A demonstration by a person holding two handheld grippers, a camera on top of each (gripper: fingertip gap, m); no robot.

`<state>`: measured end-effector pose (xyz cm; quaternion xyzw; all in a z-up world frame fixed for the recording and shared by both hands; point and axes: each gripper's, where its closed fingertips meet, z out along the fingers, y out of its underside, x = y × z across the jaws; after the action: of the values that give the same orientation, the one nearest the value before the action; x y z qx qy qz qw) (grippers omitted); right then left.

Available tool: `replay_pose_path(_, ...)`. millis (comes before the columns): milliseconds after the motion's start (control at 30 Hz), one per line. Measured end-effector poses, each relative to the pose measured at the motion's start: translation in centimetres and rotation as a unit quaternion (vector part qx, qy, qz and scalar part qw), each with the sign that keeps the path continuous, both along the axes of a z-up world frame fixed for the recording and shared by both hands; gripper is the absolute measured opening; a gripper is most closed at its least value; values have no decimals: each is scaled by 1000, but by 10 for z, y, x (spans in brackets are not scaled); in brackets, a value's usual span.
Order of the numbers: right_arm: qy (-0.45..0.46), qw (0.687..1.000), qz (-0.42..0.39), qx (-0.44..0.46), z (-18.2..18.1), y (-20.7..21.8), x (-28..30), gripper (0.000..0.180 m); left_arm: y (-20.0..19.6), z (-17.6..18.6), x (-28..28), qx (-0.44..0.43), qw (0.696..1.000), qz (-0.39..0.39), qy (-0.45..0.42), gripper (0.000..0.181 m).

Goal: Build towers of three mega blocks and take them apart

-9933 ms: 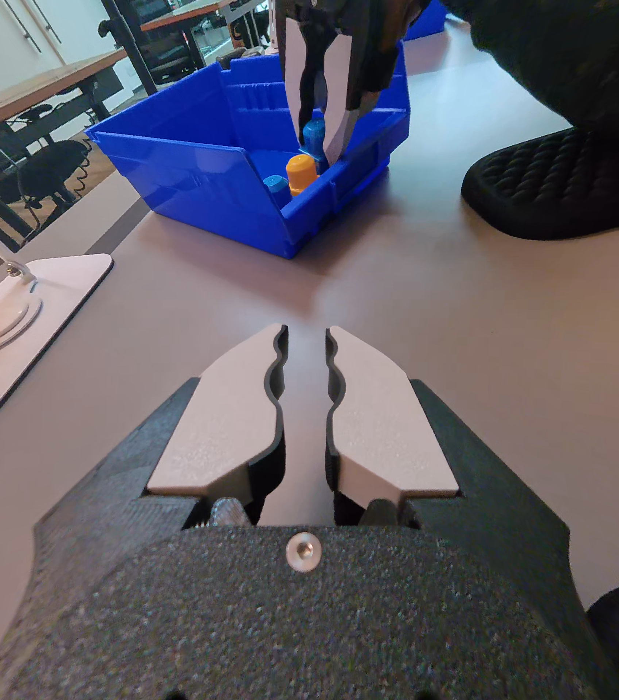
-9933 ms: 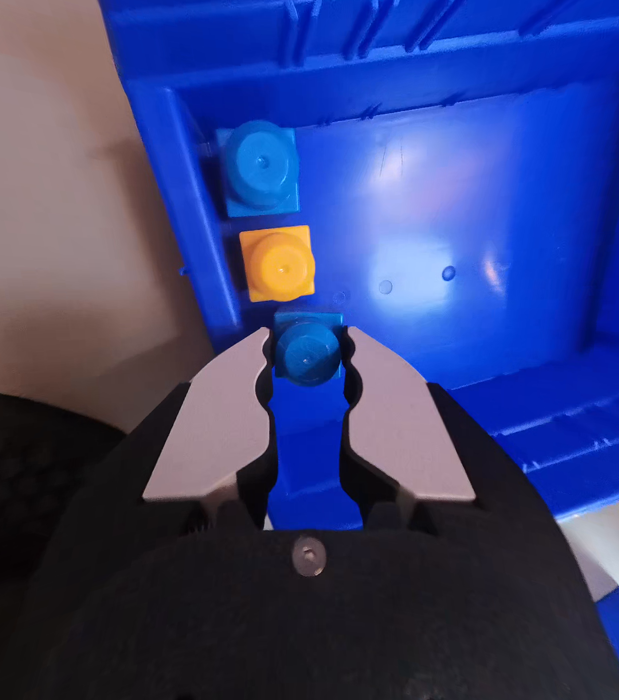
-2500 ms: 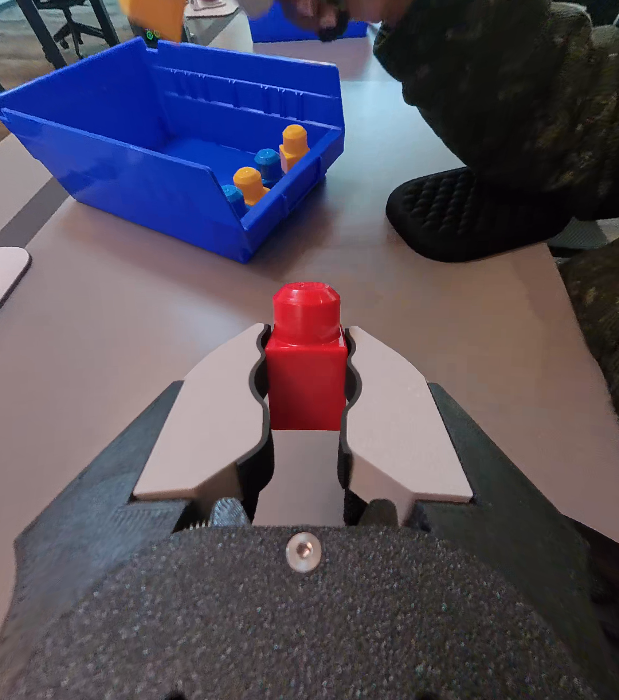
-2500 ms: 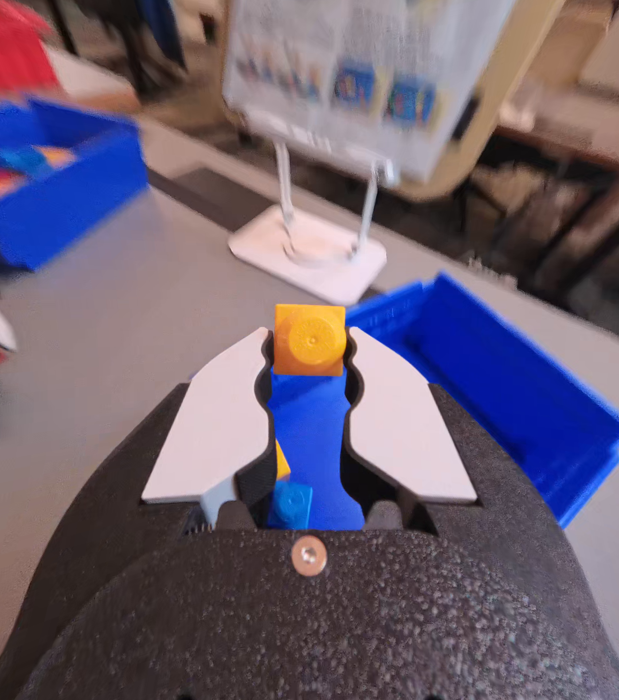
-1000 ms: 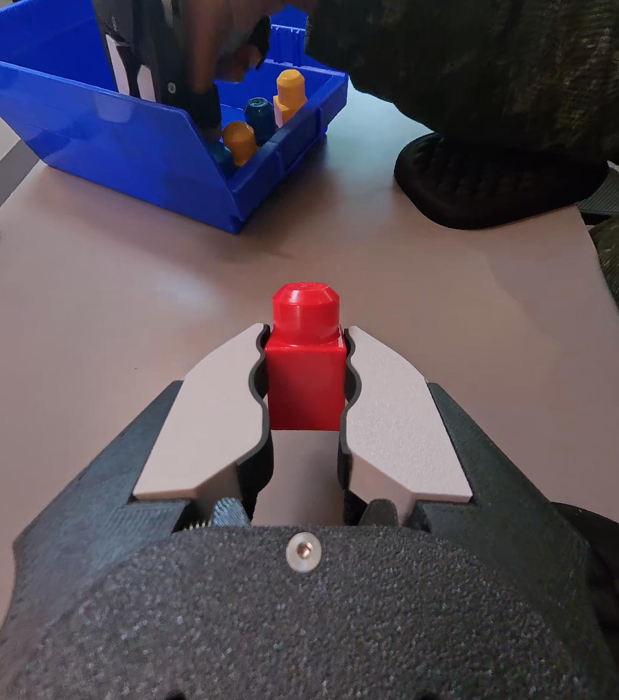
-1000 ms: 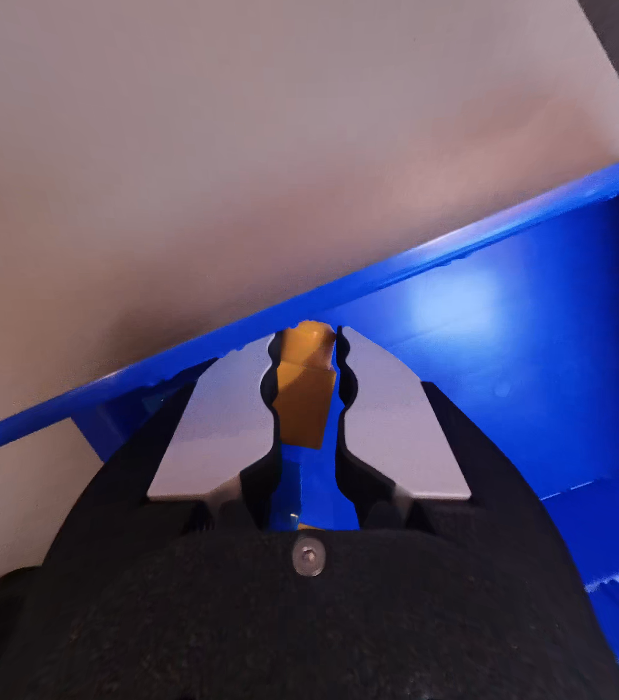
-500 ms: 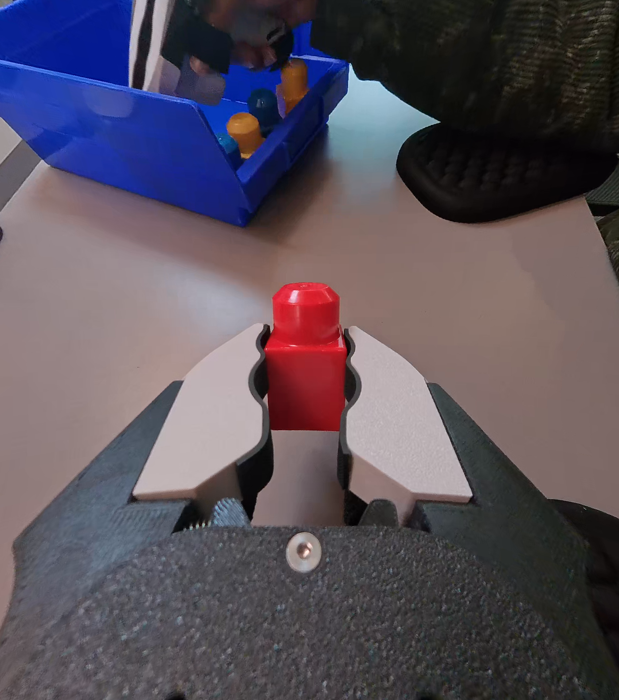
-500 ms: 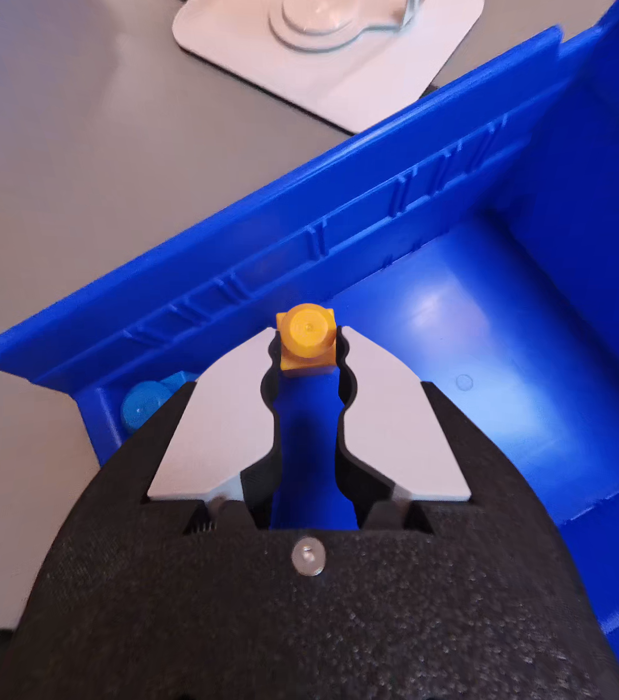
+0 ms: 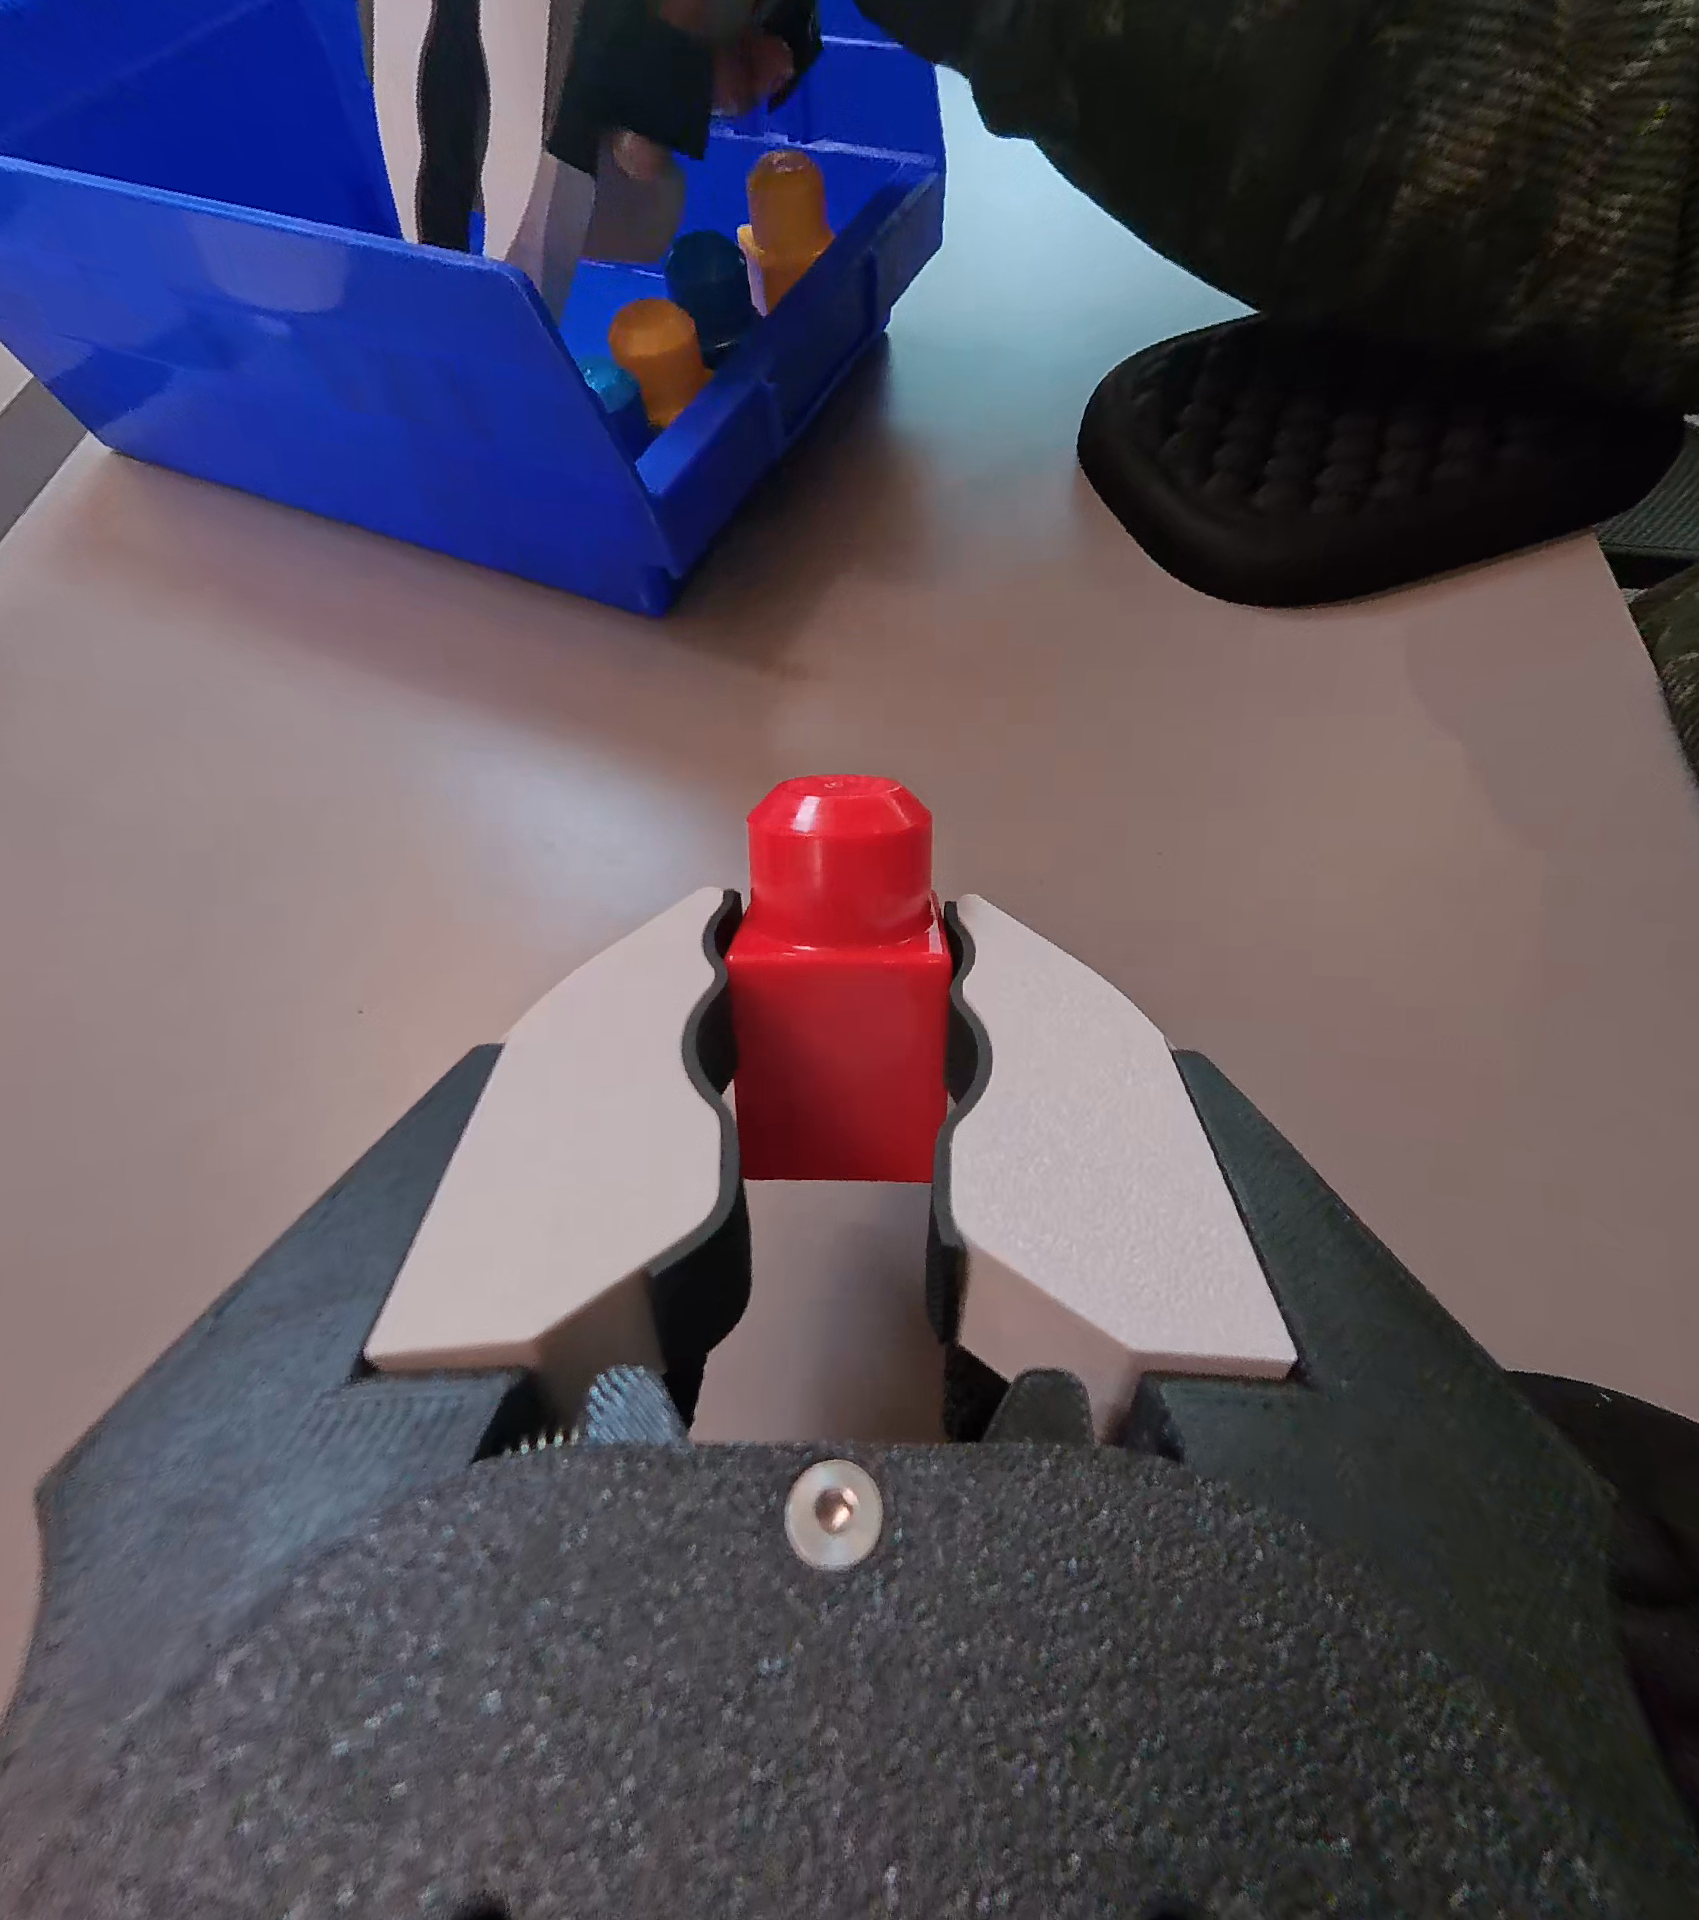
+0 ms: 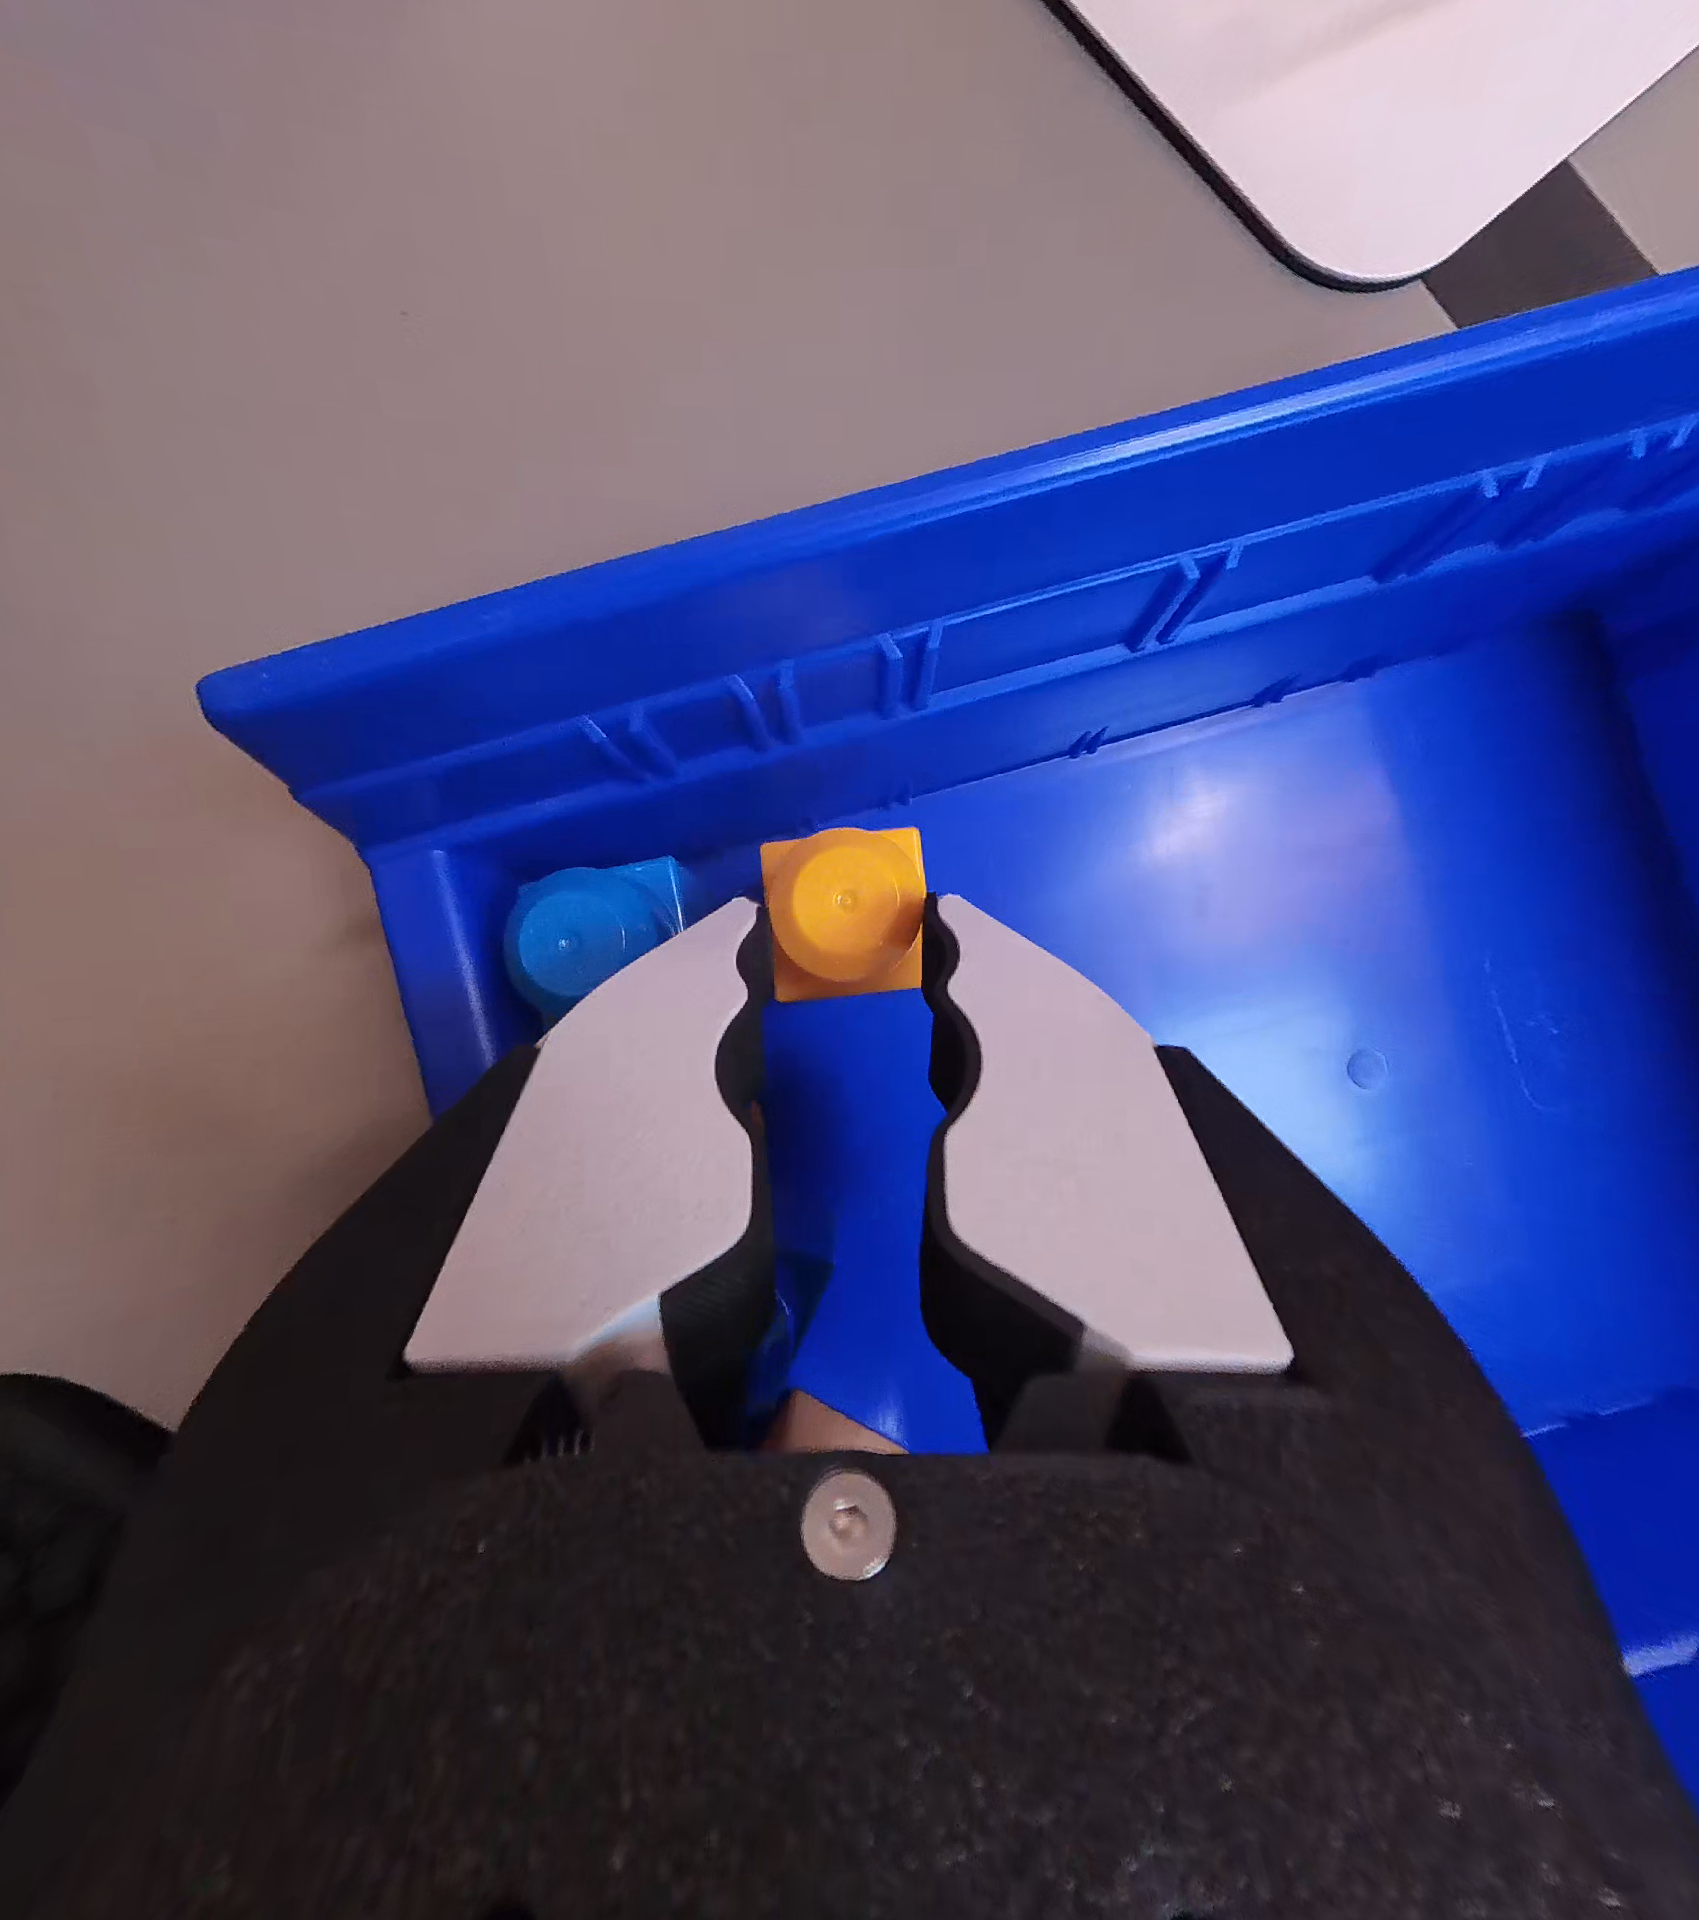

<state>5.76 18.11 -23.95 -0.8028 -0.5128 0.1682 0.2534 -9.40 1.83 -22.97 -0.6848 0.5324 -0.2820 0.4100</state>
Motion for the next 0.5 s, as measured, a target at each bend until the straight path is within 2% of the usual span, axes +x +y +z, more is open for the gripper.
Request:
replay_pose_path(67, 17, 1000, -5, 15, 11, 1, -2, 36, 0, 2, 1, 1, 1000, 0, -6, 36)
replay_pose_path(133, 58, 997, 8, 56, 40, -2, -11, 40, 0, 4, 2, 6, 1000, 0, -12, 36)
replay_pose_path(200, 109, 987, 65, 95, 76, -27, -34, 41, -1, 8, 4, 11, 1000, -4, -21, 36)
replay_pose_path(267, 129, 975, 146, 107, 96, -67, -61, 41, -3, 12, 7, 19, 999, -7, -28, 36)
replay_pose_path(367, 107, 954, 267, 85, 90, -129, -99, 41, -4, 13, 10, 30, 999, -8, -23, 36)
replay_pose_path(500, 45, 938, 334, 83, 56, -165, -139, 41, -4, 10, 11, 44, 999, -7, -6, 36)
